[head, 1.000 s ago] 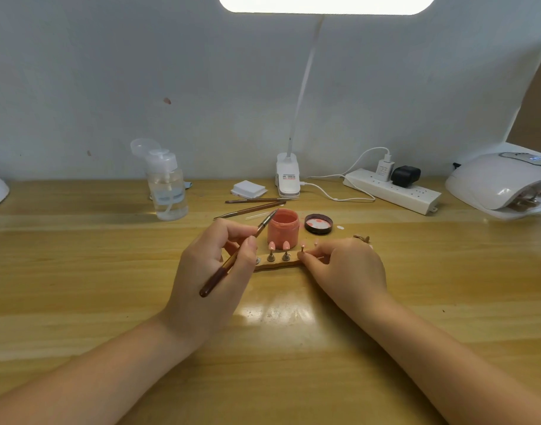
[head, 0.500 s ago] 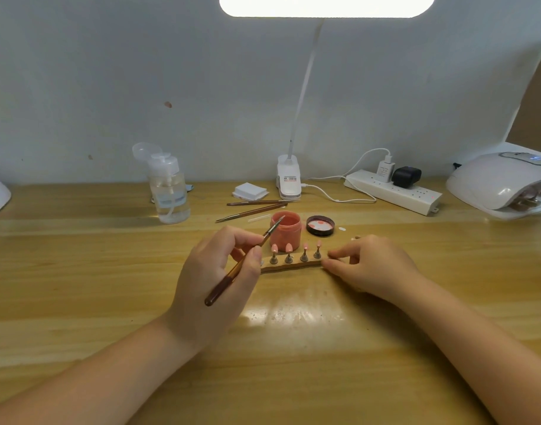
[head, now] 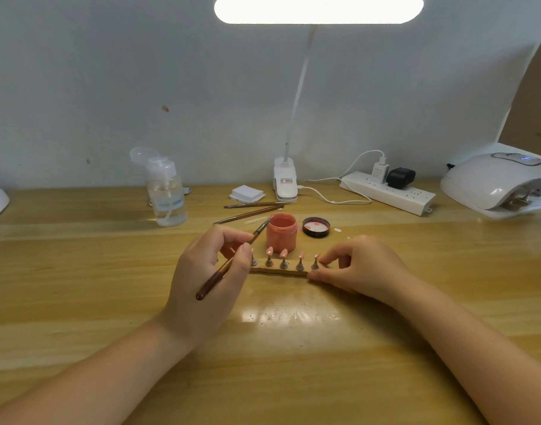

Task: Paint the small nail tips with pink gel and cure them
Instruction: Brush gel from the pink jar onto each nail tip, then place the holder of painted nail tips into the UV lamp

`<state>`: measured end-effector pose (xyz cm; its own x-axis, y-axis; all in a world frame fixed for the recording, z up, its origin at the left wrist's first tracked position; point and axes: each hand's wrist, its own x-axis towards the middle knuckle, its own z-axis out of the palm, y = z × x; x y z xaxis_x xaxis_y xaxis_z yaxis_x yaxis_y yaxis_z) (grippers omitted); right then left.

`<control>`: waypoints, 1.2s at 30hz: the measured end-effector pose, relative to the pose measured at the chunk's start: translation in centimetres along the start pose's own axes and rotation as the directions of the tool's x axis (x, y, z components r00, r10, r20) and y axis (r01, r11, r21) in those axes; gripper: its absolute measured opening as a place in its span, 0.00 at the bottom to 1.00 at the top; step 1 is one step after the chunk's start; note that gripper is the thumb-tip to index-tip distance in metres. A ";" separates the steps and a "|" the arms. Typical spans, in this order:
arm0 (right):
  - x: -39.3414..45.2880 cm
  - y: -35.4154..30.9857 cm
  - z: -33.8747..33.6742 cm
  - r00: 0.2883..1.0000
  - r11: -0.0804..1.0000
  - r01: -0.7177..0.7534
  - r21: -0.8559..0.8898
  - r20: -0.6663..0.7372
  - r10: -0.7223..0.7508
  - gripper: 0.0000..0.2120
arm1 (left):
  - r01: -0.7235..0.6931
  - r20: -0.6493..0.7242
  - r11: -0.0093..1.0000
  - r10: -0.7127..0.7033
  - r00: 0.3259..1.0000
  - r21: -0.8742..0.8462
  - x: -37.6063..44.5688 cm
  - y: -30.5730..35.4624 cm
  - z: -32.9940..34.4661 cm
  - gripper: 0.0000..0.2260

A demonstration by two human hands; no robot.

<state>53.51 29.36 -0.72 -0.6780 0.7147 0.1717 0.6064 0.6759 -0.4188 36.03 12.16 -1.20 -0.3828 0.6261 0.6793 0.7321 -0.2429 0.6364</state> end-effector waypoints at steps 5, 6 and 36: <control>-0.5 -0.2 -1.3 0.996 0.941 0.050 0.334 0.047 -0.069 0.21 | 0.079 -0.077 0.980 -0.094 0.993 -0.180 0.7 1.7 -0.1 0.08; -0.6 -0.2 -1.7 0.997 0.930 0.050 0.365 0.042 -0.071 0.22 | 0.096 -0.092 0.962 -0.124 0.988 -0.257 1.0 2.1 -0.1 0.08; -6.7 28.3 -17.3 0.466 0.722 -0.557 0.410 -0.565 0.680 0.14 | 0.740 0.469 0.440 -0.579 0.667 -0.510 8.3 9.8 30.0 0.05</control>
<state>82.38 46.78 1.72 0.3314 0.8948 0.2993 0.6451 0.0165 -0.7639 56.90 37.17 -0.31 -0.4150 0.9057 -0.0866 -0.2483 -0.0212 0.9685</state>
